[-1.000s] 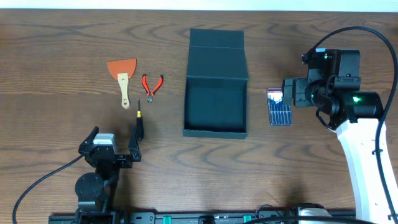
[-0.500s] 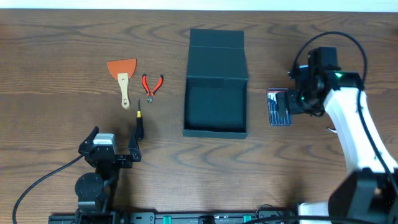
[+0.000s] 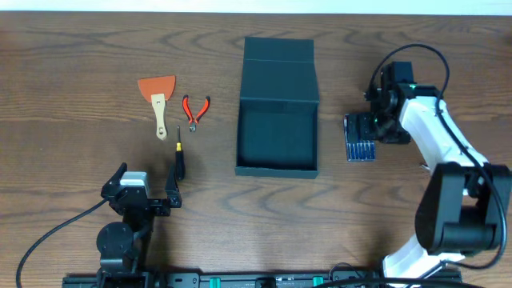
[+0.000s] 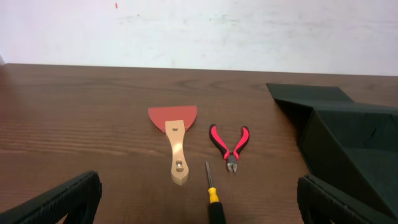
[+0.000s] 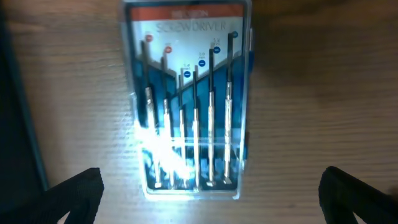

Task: Pack container
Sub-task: 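Move the right gripper over the precision screwdriver set case, then lower the right gripper and grasp the screwdriver set case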

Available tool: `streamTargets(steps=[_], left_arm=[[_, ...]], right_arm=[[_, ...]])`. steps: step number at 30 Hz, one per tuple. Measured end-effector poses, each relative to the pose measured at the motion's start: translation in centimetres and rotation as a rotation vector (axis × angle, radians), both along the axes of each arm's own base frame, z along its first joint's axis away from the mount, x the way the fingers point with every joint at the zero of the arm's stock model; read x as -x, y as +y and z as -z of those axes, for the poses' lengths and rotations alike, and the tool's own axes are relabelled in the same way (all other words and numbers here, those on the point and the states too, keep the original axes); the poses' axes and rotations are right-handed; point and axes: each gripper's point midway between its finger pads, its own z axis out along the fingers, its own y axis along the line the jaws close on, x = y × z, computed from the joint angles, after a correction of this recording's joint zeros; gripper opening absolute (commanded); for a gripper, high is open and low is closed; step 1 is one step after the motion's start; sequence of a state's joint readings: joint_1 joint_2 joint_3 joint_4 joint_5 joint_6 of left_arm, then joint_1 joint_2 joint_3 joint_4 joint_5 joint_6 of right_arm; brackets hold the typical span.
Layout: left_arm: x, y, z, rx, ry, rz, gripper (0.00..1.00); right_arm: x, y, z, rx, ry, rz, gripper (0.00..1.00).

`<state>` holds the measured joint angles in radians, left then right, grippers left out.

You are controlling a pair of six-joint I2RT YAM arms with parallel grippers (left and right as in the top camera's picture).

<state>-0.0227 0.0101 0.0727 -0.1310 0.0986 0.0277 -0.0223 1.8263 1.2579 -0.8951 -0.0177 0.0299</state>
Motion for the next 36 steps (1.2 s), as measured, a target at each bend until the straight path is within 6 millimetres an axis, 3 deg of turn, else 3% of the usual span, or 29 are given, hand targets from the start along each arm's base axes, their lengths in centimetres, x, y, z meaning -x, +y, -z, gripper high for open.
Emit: streamTargets(steps=[7, 21, 36], left_arm=[[0.0, 0.0, 0.0, 0.0, 0.0, 0.0, 0.99], [0.0, 0.0, 0.0, 0.0, 0.0, 0.0, 0.99], [0.0, 0.0, 0.0, 0.0, 0.0, 0.0, 0.99]], right_arm=[[0.6, -0.8, 2.3, 0.041, 0.071, 0.041, 0.99], [0.0, -1.1, 2.4, 0.064, 0.05, 0.048, 0.99], [-1.2, 0.5, 2.6, 0.065, 0.003, 0.006, 0.99]])
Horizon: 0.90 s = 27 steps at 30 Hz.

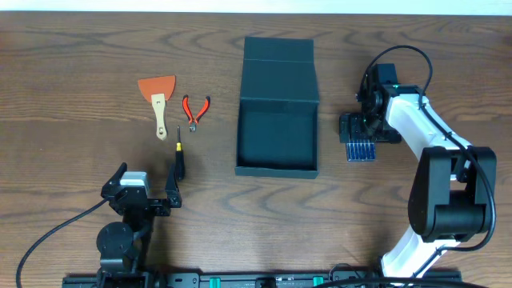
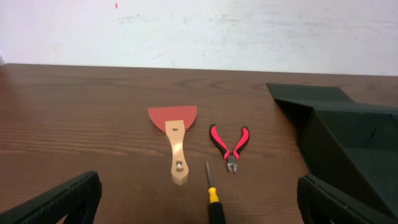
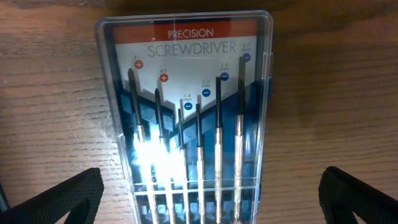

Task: Pack container
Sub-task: 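Lower the right gripper and grasp the screwdriver set case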

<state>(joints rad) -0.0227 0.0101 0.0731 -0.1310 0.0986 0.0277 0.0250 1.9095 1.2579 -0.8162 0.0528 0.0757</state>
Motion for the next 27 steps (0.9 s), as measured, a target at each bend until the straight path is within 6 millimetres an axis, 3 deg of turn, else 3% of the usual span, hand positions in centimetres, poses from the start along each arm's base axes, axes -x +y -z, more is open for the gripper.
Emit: streamTargets(steps=[6, 17, 23, 27], left_arm=[[0.0, 0.0, 0.0, 0.0, 0.0, 0.0, 0.98], [0.0, 0.0, 0.0, 0.0, 0.001, 0.0, 0.98], [0.0, 0.0, 0.0, 0.0, 0.0, 0.0, 0.99], [0.0, 0.0, 0.0, 0.0, 0.0, 0.0, 0.98]], right_arm=[[0.4, 0.2, 2.1, -0.011, 0.051, 0.003, 0.99], [-0.4, 0.4, 2.2, -0.024, 0.049, -0.001, 0.99], [-0.5, 0.4, 2.2, -0.024, 0.046, -0.007, 0.86], [-0.5, 0.4, 2.2, -0.021, 0.044, -0.009, 0.66]])
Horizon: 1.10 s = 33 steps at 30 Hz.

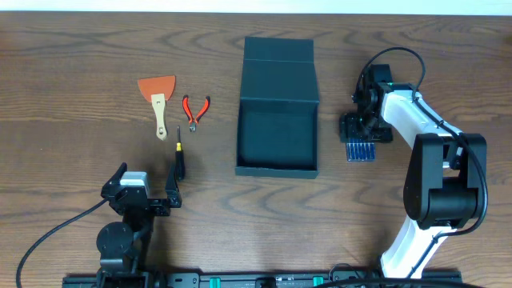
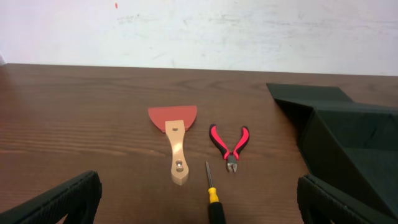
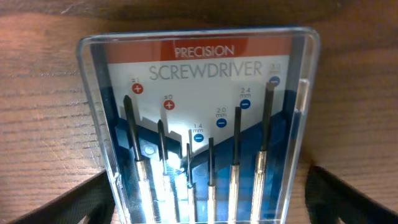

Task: Pack container
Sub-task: 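Lower the right gripper and grasp the screwdriver set case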

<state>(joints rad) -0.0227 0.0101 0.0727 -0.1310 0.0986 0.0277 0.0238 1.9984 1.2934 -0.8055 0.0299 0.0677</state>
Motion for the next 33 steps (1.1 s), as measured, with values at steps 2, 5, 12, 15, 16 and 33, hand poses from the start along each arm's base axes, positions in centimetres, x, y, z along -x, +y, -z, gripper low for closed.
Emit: streamTargets(steps=[2, 5, 12, 15, 16, 33], left_arm=[[0.0, 0.0, 0.0, 0.0, 0.0, 0.0, 0.98], [0.0, 0.0, -0.01, 0.0, 0.0, 0.0, 0.99], [0.0, 0.0, 0.0, 0.0, 0.0, 0.0, 0.99], [0.0, 0.0, -0.01, 0.0, 0.0, 0.0, 0.99], [0.0, 0.0, 0.01, 0.0, 0.0, 0.0, 0.98], [0.0, 0.0, 0.0, 0.0, 0.0, 0.0, 0.98]], right_arm=[[-0.01, -0.01, 0.0, 0.001, 0.0, 0.002, 0.64], [-0.01, -0.01, 0.0, 0.001, 0.0, 0.001, 0.62], [-0.01, 0.03, 0.01, 0.0, 0.0, -0.001, 0.49], [-0.01, 0.03, 0.01, 0.001, 0.0, 0.0, 0.44], [-0.01, 0.02, 0.01, 0.001, 0.0, 0.0, 0.44], [0.16, 0.0, 0.0, 0.001, 0.009, 0.0, 0.24]])
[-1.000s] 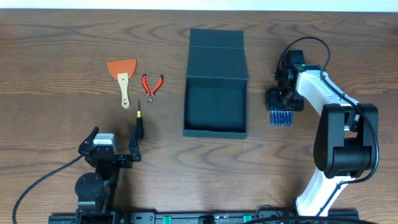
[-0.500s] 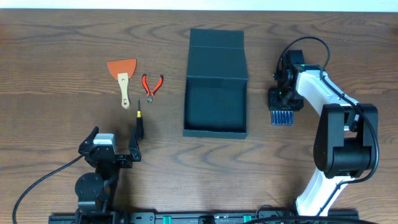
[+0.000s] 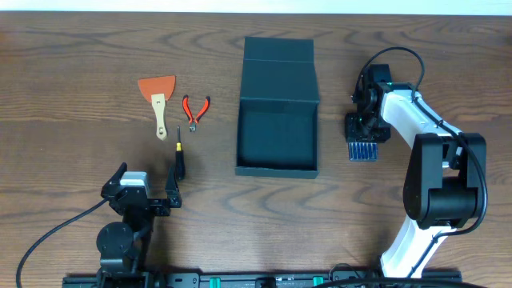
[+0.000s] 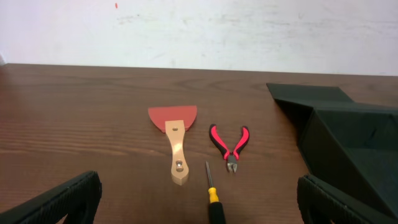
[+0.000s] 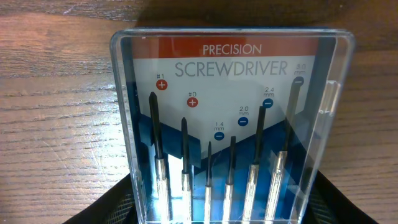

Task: Pack container
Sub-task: 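Lower the right gripper and grasp the screwdriver set case, then lift the case with the right gripper and carry it into the box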

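Note:
A clear case of precision screwdrivers (image 5: 230,124) lies on the table right of the open dark box (image 3: 278,170), and it also shows from overhead as the case (image 3: 362,150). My right gripper (image 5: 221,208) is down over its near end, its fingers (image 5: 118,205) pressed against both long sides. Left of the box lie a red scraper (image 3: 158,98) with a wooden handle, red-handled pliers (image 3: 194,110) and a small yellow-and-black screwdriver (image 3: 178,156). My left gripper (image 4: 198,196) rests open near the front edge, facing them.
The box's lid (image 3: 279,68) lies folded back behind it. A white wall (image 4: 199,31) rises beyond the far table edge. The right arm (image 3: 424,128) arches over the table's right side.
My right gripper's fingers stood apart from the case's sides; now they touch both sides. The case looks slightly nearer in the wrist view. The left arm has not moved.
My right gripper hung open above the screwdriver case, first high and blurred, then lower and closer at each moment. Now its fingers are pressed on the case's sides. The left gripper and the tools on the left stayed where they were.

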Available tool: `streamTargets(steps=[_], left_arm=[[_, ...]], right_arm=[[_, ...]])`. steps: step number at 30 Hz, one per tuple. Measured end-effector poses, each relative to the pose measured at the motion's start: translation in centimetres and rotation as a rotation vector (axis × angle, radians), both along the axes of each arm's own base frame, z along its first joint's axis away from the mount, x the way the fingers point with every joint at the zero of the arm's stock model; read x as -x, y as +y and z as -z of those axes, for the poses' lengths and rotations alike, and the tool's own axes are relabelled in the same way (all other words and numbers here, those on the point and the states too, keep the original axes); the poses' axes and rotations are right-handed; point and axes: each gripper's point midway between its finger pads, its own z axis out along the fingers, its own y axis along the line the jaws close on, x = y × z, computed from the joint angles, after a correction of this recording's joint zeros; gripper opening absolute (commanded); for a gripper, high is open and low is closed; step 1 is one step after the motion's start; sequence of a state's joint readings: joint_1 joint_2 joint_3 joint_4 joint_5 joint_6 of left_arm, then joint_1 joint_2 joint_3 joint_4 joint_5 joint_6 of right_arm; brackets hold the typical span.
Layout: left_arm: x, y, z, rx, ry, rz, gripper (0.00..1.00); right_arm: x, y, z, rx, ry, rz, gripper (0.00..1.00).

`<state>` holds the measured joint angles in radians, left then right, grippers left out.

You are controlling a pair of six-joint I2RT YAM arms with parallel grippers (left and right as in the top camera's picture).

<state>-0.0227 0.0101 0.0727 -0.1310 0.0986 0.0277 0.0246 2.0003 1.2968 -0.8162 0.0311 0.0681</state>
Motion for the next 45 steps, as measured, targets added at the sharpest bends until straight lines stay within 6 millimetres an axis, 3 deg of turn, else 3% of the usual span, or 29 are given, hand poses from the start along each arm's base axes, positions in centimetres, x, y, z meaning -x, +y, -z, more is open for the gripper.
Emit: streamTargets(steps=[11, 14, 24, 38, 45], left_arm=[[0.0, 0.0, 0.0, 0.0, 0.0, 0.0, 0.99], [0.0, 0.0, 0.0, 0.0, 0.0, 0.0, 0.99], [0.0, 0.0, 0.0, 0.0, 0.0, 0.0, 0.99], [0.0, 0.0, 0.0, 0.0, 0.0, 0.0, 0.99], [0.0, 0.0, 0.0, 0.0, 0.0, 0.0, 0.99]], right_arm=[[0.6, -0.1, -0.3, 0.005, 0.059, 0.0, 0.19], [0.7, -0.1, -0.6, 0.006, 0.085, 0.0, 0.11], [-1.4, 0.0, -3.3, 0.004, 0.056, 0.0, 0.1], [-5.0, 0.1, -9.4, 0.003, -0.05, -0.025, 0.11], [-6.0, 2.2, -14.4, 0.004, -0.172, -0.112, 0.11]])
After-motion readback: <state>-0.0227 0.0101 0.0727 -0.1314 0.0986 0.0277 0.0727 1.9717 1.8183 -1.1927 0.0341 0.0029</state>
